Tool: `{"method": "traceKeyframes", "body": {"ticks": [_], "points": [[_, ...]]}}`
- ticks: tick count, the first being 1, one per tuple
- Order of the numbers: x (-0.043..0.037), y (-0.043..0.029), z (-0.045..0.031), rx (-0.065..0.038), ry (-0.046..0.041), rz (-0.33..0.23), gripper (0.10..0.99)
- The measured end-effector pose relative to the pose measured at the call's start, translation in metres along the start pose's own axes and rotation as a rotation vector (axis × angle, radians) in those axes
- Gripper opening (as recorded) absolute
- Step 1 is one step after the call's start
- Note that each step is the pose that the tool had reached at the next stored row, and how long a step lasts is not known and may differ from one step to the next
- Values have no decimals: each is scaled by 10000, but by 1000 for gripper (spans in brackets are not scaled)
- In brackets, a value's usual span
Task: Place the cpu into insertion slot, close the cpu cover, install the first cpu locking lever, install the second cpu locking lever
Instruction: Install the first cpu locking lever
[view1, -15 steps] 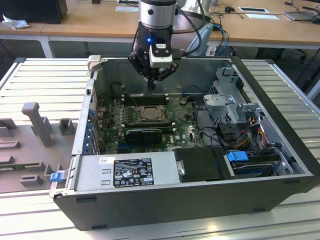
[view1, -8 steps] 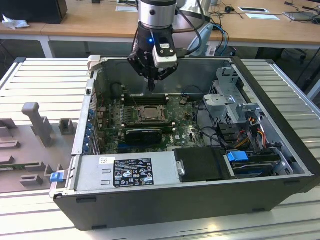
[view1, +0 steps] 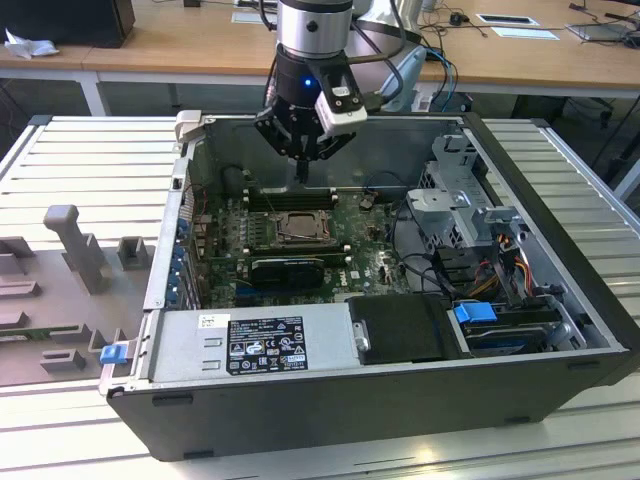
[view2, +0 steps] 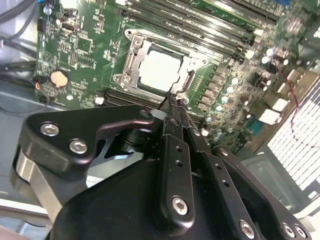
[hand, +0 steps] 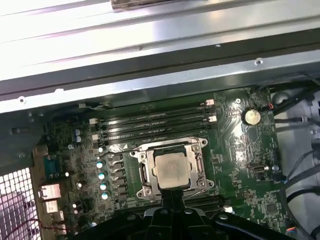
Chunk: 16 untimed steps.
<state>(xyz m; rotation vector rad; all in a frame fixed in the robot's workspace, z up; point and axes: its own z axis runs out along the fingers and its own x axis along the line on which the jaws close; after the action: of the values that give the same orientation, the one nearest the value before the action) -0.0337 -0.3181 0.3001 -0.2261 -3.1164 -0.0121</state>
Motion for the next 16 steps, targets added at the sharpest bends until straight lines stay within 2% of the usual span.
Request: {"method": "traceKeyframes", "body": {"ticks": [6, 8, 10, 13, 16], "points": [[0, 0, 7, 14, -27, -980, 106], [0, 0, 12, 20, -33, -1544, 106], [0, 0, 21, 23, -53, -1873, 106], [32, -5, 44, 22, -139, -1957, 106], [133, -8, 65, 20, -168, -1951, 106]]}}
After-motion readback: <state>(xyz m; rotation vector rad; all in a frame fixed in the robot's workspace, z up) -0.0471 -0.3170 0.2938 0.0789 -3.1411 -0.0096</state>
